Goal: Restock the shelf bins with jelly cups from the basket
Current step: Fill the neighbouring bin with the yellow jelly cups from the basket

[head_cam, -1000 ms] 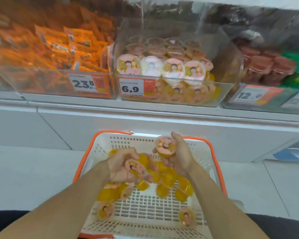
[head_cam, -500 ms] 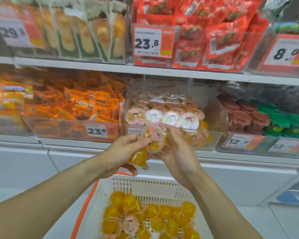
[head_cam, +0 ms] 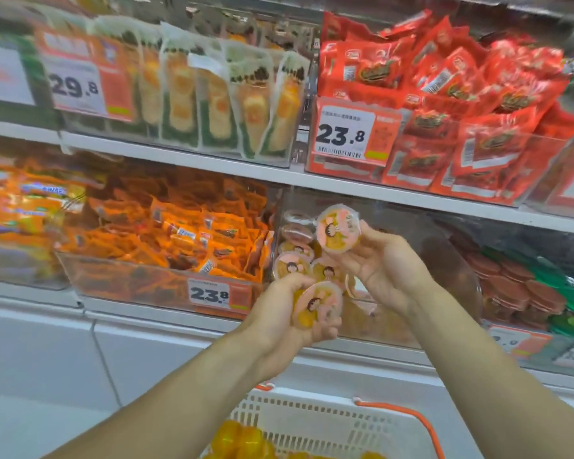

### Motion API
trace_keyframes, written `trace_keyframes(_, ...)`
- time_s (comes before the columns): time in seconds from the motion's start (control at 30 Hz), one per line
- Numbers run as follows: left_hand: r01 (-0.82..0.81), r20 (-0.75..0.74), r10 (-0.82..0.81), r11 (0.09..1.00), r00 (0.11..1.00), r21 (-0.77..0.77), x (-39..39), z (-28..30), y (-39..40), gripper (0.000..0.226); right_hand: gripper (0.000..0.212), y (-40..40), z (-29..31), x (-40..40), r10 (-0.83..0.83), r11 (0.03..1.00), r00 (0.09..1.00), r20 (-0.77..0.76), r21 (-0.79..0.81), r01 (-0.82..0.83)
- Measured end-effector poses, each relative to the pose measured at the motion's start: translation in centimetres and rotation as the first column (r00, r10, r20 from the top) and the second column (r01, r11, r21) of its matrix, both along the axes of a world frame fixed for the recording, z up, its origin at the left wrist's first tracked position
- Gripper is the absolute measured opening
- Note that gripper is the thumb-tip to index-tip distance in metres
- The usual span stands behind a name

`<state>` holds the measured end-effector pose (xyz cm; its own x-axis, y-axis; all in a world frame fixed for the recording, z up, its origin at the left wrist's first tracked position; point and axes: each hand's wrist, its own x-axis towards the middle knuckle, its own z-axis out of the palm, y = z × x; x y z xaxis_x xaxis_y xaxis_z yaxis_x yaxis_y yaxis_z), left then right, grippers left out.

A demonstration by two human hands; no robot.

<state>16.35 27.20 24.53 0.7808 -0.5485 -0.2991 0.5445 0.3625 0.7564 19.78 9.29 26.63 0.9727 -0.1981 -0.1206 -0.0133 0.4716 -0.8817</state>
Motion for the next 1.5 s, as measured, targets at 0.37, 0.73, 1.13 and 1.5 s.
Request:
trace_keyframes(0.37,-0.054,-0.042,0.053,0.998,0.998,-0.032,1.3,-0.4,1.2,0.044,0.033,1.0,-1.7,13.5,-0.106,0.512,0.994,0.038,-0.854,0.088)
trace_keyframes(0.73,-0.103,-0.134,0.07,0.959,0.989,-0.263,2.6,-0.8,1.8,0.047,0.03,0.9,-4.0,19.2,-0.094,0.128,0.987,0.129,-0.982,0.14)
trace_keyframes(1.13,-0.078,0.044,0.087,0.983,0.995,-0.166,1.8,-0.5,1.8,0.075,0.034,2.1,1.3,-0.8,0.484,0.706,0.865,-0.134,-0.525,-0.476)
trace_keyframes(1.5,-0.232,0.519,0.048,0.927,0.854,0.295,0.7,-1.5,1.3,0.058,0.075,2.1,-2.2,-5.6,0.482,0.709,0.873,-0.077,-0.551,-0.44)
